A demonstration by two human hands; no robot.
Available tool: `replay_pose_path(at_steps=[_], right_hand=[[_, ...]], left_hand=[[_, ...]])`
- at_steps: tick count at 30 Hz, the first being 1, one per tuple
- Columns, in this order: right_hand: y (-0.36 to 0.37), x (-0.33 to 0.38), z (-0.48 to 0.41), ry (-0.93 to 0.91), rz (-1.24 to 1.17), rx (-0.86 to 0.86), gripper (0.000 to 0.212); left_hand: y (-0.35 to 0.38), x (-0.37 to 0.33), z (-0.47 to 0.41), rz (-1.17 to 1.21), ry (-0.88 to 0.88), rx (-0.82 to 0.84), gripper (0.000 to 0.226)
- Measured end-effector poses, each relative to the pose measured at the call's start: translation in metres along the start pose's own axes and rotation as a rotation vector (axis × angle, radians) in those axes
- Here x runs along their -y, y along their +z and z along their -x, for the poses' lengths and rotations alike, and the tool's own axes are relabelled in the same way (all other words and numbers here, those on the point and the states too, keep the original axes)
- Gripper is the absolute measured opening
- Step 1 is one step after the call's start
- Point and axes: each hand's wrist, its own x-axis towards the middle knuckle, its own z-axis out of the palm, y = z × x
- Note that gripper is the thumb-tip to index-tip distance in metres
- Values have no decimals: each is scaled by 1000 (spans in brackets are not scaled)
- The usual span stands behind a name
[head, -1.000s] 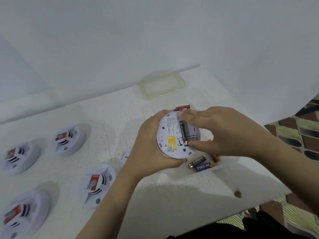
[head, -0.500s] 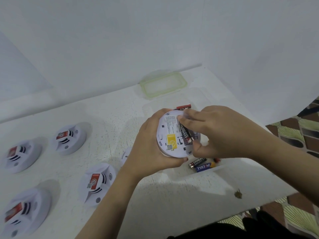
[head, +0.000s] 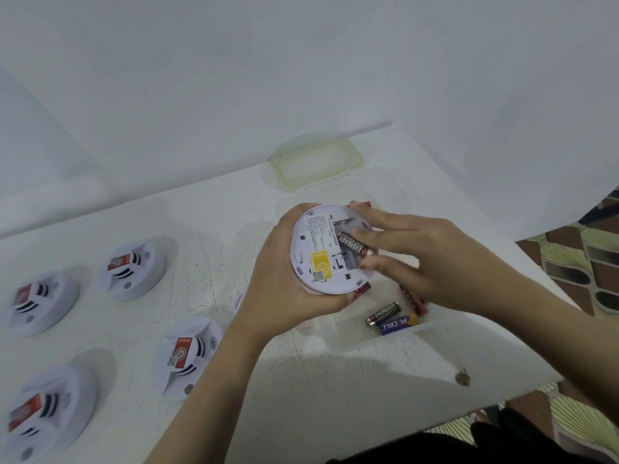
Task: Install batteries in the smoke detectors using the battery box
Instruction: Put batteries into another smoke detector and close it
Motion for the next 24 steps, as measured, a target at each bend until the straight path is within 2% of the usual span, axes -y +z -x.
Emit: replay_pose_path(at_steps=[2, 4, 10, 12, 14, 16, 19, 24], right_hand=[[1, -3, 5, 6, -58, -139, 32], [2, -7, 11, 42, -81, -186, 26], [6, -18, 21, 164, -132, 78, 36], [6, -23, 11, 174, -109, 61, 36], [5, -33, -6, 187, -62, 14, 28], [4, -45, -26, 259, -1, 11, 17], [7, -62, -56, 370, 136, 91, 15], [23, -69, -98, 500, 399, 382, 16]], left_hand=[[-3, 5, 0, -21, -17, -14, 82], [-6, 13, 2, -46, -51, -28, 83], [-12, 25, 2, -43, -117, -85, 84], [-12, 29, 0, -36, -132, -97, 87], [-11, 32, -4, -39, -155, -111, 95], [-10, 36, -8, -51, -172, -125, 98], [-7, 39, -17, -56, -195, -141, 103], [-2, 42, -31, -46, -201, -167, 101]])
